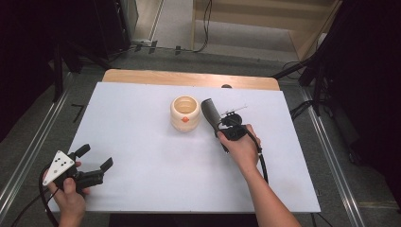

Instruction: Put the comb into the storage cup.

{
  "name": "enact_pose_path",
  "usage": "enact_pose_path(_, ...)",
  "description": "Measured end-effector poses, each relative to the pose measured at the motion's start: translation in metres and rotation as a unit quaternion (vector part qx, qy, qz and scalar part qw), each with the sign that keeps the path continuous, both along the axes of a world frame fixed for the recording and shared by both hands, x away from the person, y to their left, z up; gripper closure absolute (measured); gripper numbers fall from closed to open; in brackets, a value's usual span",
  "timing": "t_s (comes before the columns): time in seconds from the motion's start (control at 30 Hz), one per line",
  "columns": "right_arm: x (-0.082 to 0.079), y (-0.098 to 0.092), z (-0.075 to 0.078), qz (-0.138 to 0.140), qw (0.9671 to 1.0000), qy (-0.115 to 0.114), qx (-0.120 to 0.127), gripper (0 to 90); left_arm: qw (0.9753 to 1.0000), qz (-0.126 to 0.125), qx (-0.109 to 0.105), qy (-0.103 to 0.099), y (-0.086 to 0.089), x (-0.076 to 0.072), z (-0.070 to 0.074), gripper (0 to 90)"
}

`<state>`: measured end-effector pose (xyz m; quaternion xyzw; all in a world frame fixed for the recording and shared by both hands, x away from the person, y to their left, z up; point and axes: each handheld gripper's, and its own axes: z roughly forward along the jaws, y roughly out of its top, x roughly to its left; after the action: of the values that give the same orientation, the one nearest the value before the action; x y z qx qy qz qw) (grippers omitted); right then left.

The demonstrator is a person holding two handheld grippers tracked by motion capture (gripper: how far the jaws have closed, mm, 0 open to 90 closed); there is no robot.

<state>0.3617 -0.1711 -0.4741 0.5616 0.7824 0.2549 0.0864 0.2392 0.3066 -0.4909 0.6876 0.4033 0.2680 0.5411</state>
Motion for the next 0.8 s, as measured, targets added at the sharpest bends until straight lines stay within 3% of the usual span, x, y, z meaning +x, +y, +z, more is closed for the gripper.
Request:
enact_pose_path(0.2, -0.008, -0.009, 0.005, -0.013, 0.9988, -0.041, 0.021, 71.0, 1.0, 0.0, 0.001, 0.0, 0.0, 0.0, 0.0, 2.5)
enact_pose_path(0.43, -0.021, -0.018, 0.01, -0.013, 0.9942, -0.093, 0.053, 71.0, 1.0, -0.002, 0.005, -0.002, -0.001, 0.0, 0.0, 2.5)
enact_pose_path(0.53, -0.026, -0.021, 0.01, -0.013, 0.9925, -0.103, 0.064, 71.0, 1.0, -0.002, 0.005, -0.002, -0.001, 0.0, 0.0, 2.5)
enact_pose_path(0.8, -0.045, -0.026, 0.015, 0.002, 0.9831, -0.159, 0.09, 71.0, 1.0, 0.001, 0.001, -0.006, 0.0, -0.001, 0.001, 2.5)
